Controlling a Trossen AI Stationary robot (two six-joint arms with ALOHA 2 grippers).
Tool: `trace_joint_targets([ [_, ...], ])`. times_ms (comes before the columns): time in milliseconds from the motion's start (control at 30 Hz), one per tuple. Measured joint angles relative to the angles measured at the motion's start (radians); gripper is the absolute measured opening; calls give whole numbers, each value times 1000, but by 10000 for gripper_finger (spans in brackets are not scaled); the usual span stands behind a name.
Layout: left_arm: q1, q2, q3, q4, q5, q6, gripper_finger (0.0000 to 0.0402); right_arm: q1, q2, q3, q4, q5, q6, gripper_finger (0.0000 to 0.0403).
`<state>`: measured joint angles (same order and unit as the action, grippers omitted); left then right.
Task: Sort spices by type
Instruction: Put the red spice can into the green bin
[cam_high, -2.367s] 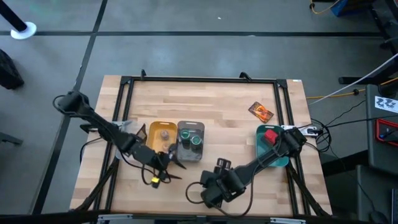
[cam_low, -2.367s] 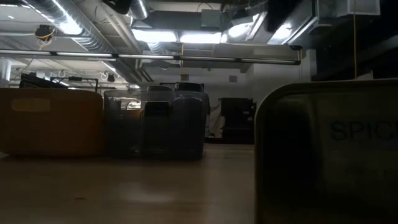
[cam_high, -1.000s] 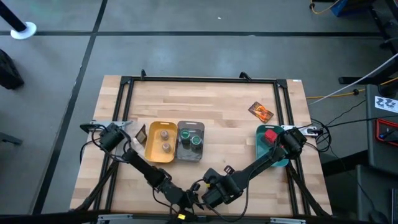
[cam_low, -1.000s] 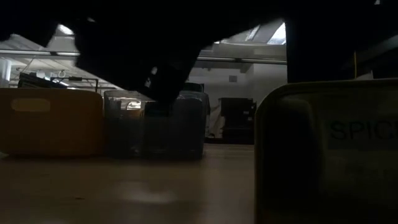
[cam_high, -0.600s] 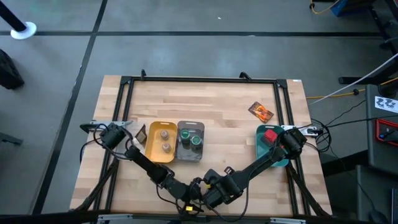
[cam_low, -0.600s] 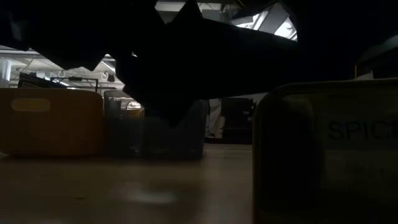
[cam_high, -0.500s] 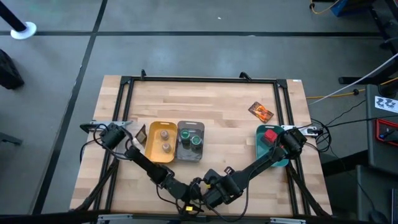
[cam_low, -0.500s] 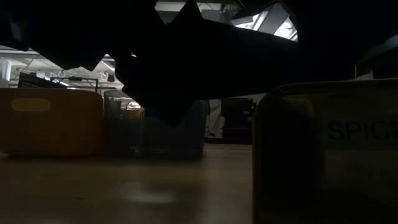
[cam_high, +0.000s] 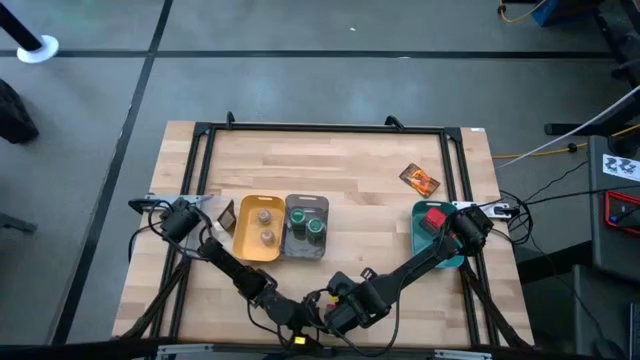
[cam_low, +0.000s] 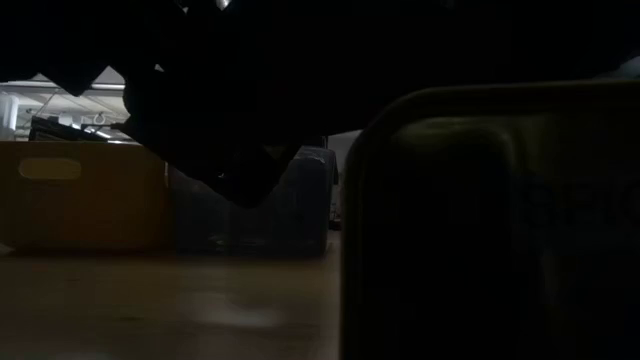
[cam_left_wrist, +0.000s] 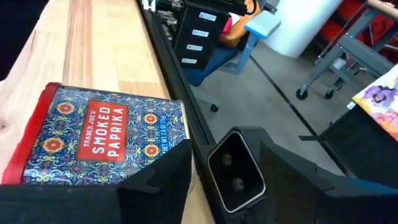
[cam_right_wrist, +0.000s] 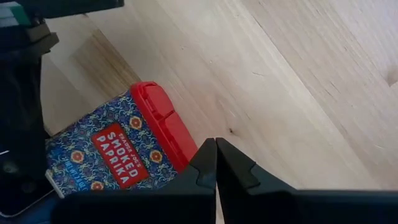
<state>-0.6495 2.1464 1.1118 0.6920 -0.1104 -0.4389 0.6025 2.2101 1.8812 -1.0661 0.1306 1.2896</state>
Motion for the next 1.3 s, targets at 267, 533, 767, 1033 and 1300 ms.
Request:
trace_joint_targets([
  [267, 0, 0, 0, 56, 37, -56, 180, 0, 0, 0, 0, 0, -12, 6],
  [533, 0, 0, 0, -11, 51, -89, 180, 0, 0, 1, -1, 0, -15, 6],
  [767, 0, 0, 0, -30, 0, -77, 180, 0, 0, 1, 11, -22, -15, 8],
  [1033, 25, 0, 0, -55, -50, -73, 180, 0, 0, 1, 31, -98, -15, 9],
  [1300, 71, 0, -1, -112, -59, -77, 180, 0, 0, 1, 18, -93, -36, 9],
])
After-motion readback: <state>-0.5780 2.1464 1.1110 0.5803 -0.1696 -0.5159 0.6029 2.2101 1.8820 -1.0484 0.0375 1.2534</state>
